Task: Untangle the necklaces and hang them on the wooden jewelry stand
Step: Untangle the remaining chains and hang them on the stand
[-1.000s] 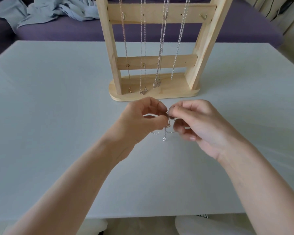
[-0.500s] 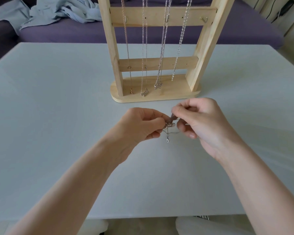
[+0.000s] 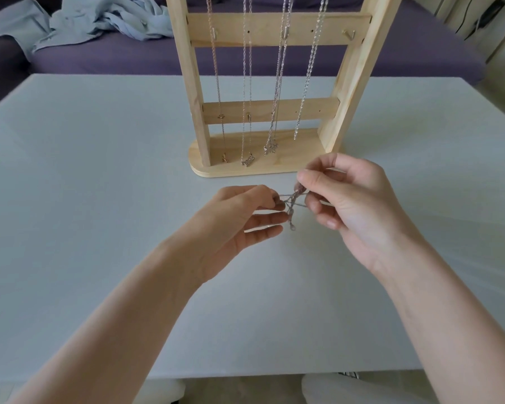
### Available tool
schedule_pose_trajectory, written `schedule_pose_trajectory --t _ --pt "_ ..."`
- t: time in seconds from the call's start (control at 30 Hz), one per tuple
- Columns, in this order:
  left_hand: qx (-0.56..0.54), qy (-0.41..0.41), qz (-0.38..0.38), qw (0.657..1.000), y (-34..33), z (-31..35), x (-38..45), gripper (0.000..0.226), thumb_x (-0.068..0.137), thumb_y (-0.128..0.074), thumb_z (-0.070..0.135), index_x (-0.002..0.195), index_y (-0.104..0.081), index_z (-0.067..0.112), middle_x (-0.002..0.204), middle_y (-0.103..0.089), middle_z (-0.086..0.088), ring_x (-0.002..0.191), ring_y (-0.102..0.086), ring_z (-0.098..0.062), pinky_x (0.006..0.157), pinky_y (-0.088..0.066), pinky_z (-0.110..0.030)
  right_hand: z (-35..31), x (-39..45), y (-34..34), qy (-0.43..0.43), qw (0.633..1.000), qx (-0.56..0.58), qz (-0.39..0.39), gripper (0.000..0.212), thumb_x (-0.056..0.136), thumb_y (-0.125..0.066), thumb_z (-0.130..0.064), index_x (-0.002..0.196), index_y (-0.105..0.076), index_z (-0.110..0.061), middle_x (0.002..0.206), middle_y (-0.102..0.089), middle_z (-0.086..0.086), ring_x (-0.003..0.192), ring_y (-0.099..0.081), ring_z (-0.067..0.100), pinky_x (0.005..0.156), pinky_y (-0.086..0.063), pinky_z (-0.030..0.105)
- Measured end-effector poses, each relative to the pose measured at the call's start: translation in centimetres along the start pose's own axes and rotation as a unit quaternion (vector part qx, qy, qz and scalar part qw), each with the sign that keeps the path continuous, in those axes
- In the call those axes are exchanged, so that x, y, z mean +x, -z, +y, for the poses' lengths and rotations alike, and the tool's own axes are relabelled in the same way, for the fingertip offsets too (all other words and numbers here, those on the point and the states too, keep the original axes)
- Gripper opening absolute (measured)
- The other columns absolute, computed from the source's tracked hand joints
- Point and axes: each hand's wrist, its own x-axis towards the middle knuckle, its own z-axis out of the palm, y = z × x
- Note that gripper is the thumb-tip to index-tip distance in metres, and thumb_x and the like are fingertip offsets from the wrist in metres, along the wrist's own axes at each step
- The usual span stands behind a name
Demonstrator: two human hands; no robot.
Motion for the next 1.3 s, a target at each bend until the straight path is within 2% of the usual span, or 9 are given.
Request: schedule_pose_trajectory --t 0.13,0.27,0.43,0.6,0.77,0.93,1.07,1.2,1.3 --pt "-0.126 0.002 -0.003 0.992 -0.1 0.3 -0.1 0.02 0.092 -0.039 0.001 0.076 -0.05 0.005 0.087 -0.068 -0.015 0.081 -0.07 -0.027 0.076 -0.059 -0.034 -0.4 -0.1 0.3 -0.016 0.999 0.05 0.01 0.015 0.082 -0.063 0.003 0.079 -0.056 -0.01 0.062 -0.061 0.003 0.044 -0.054 0.012 0.035 -0.028 0.016" --pt "-0.206 0.003 -0.035 0.978 -0.1 0.5 -0.2 0.02 0.092 -0.036 0.002 0.077 -0.048 0.008 0.081 -0.068 -0.016 0.077 -0.07 -0.028 0.072 -0.059 -0.036 -0.4 -0.2 0.3 -0.029 0.998 0.051 0.006 0.014 0.083 -0.063 0.001 0.084 -0.056 -0.01 0.064 -0.062 0.002 0.046 -0.06 0.015 0.035 -0.03 0.016" --pt "-0.128 -0.028 -0.053 0.99 -0.1 0.2 -0.2 0.009 0.087 -0.055 -0.002 0.085 -0.055 0.007 0.08 -0.066 -0.012 0.078 -0.067 -0.022 0.073 -0.057 -0.024 -0.1 -0.2 0.0 -0.013 1.0 -0.006 0.001 0.013 0.084 -0.063 0.002 0.086 -0.056 -0.009 0.063 -0.061 0.003 0.045 -0.057 0.015 0.036 -0.031 0.018" --pt "-0.013 -0.041 -0.016 0.999 -0.1 -0.3 0.1 0.012 0.085 -0.059 -0.004 0.09 -0.061 0.007 0.079 -0.065 -0.008 0.064 -0.062 -0.008 0.061 -0.051 -0.013 0.1 -0.2 -0.1 0.01 0.998 -0.054 -0.003 0.012 0.087 -0.06 0.0 0.087 -0.057 -0.011 0.07 -0.059 -0.002 0.046 -0.055 0.013 0.036 -0.03 0.019" --pt "0.062 -0.013 -0.042 0.997 -0.5 -0.7 -0.2 0.006 0.084 -0.062 0.003 0.082 -0.067 0.007 0.071 -0.059 -0.002 0.058 -0.052 -0.006 0.052 -0.044 -0.012 -0.1 -0.1 0.0 0.022 0.997 -0.069 -0.005 0.012 0.088 -0.058 -0.001 0.089 -0.057 -0.013 0.071 -0.056 -0.005 0.033 -0.03 0.007 0.035 -0.022 0.015" --pt "0.119 -0.024 -0.019 0.992 -0.5 -0.9 -0.1 0.012 0.086 -0.063 0.015 0.075 -0.063 0.018 0.07 -0.062 0.006 0.065 -0.055 -0.005 0.06 -0.046 -0.015 -0.1 -0.2 0.0 -0.007 0.999 -0.043 -0.022 0.012 0.089 -0.057 0.0 0.089 -0.058 -0.012 0.069 -0.053 -0.002 0.034 -0.026 0.007 0.036 -0.019 0.012" --pt "0.061 -0.038 0.006 0.997 -0.3 -0.8 0.2 0.018 0.089 -0.059 0.01 0.072 -0.057 0.016 0.078 -0.063 0.001 0.081 -0.063 -0.013 0.069 -0.052 -0.02 -0.3 -0.2 0.3 -0.028 0.999 -0.031 -0.01 0.012 0.089 -0.057 0.0 0.085 -0.058 -0.011 0.071 -0.053 0.0 0.033 -0.029 0.006 0.034 -0.016 0.012" --pt "-0.012 -0.066 0.054 0.996 -0.5 -0.5 0.3 0.017 0.09 -0.054 0.001 0.073 -0.057 0.004 0.072 -0.065 -0.005 0.07 -0.067 -0.015 0.069 -0.057 -0.022 -0.2 -0.1 0.3 -0.033 0.999 -0.031 0.014 0.015 0.088 -0.056 0.002 0.081 -0.057 -0.011 0.07 -0.054 0.001 0.033 -0.029 0.006 0.034 -0.016 0.014" --pt "-0.091 -0.054 0.055 0.993 -0.7 -0.2 0.1 0.016 0.092 -0.049 0.0 0.078 -0.055 0.001 0.072 -0.061 -0.009 0.068 -0.068 -0.021 0.071 -0.059 -0.03 -0.1 -0.2 0.1 -0.034 0.999 -0.034 0.013 0.015 0.088 -0.057 0.002 0.081 -0.057 -0.011 0.072 -0.053 0.003 0.033 -0.027 0.005 0.033 -0.017 0.013"
